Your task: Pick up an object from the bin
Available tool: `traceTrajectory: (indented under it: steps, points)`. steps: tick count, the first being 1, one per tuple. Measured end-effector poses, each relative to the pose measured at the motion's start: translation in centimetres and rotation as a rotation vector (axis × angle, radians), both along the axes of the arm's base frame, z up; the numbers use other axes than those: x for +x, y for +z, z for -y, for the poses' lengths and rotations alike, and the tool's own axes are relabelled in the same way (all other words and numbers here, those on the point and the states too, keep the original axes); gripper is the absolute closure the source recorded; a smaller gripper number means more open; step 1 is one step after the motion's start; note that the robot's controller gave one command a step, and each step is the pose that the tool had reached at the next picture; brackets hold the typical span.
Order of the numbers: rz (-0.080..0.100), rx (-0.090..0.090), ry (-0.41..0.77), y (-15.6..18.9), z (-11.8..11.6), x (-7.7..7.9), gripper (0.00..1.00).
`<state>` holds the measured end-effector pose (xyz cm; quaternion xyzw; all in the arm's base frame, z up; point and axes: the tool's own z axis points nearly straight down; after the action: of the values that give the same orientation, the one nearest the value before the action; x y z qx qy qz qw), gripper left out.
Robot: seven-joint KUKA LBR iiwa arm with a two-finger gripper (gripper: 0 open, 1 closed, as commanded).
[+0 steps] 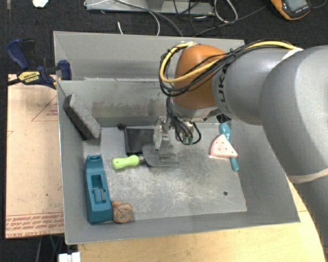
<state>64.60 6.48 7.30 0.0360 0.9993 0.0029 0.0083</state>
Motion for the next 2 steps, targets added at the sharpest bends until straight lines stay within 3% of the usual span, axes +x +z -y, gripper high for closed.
traceTrajectory:
  steps: [1,2]
  points:
    - [-0.002,0.0,0.0,-0.13,-0.02,-0.09,0.0]
    - [-0.003,0.001,0.0,-0.14,-0.03,-0.11,0.0]
